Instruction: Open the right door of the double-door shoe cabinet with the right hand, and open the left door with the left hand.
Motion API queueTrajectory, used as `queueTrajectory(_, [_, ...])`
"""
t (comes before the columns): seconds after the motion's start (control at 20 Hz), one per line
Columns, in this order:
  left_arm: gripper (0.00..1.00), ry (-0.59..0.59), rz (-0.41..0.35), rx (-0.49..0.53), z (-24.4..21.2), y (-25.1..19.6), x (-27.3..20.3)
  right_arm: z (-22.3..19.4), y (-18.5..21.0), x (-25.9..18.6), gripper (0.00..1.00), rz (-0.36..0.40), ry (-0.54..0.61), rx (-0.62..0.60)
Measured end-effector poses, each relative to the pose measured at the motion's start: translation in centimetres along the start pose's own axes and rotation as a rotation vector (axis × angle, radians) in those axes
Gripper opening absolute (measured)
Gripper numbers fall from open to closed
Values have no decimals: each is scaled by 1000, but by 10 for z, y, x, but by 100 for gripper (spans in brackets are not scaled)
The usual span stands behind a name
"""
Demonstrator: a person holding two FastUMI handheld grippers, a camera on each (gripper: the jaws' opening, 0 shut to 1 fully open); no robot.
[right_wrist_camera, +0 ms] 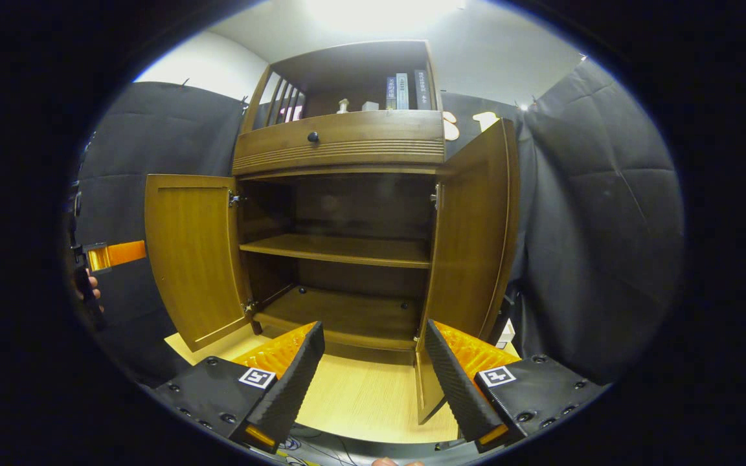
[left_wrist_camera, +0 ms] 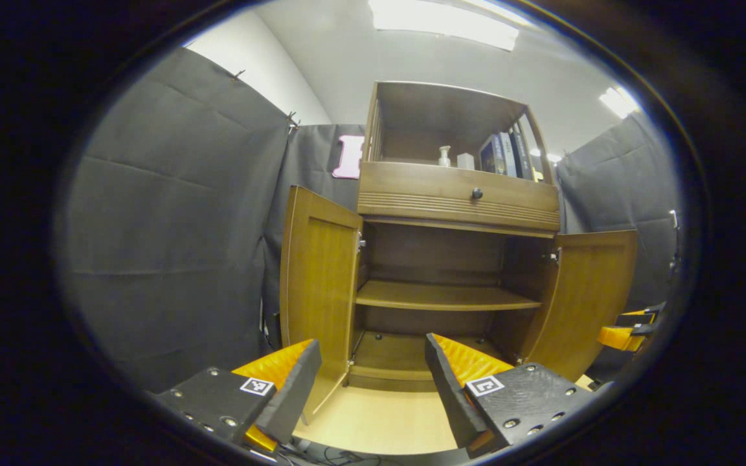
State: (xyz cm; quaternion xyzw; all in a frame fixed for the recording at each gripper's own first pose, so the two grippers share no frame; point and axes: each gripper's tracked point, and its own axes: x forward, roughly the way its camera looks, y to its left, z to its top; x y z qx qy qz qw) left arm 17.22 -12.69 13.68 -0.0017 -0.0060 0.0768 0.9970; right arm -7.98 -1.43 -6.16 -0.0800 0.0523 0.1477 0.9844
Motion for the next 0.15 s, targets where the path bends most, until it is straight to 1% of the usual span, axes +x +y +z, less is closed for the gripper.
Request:
queueTrajectory(0.05, [89, 4, -8, 15, 0, -1, 4, 0, -1, 1, 94, 12, 2, -8])
queueTrajectory(0.1, [89, 7, -8, 40, 3, -1, 8, 1, 0, 1, 98, 24, 2, -15])
queueTrajectory(0.15, [89, 2, -8, 66, 8, 2, 12, 3, 1, 1, 94, 35, 4, -27])
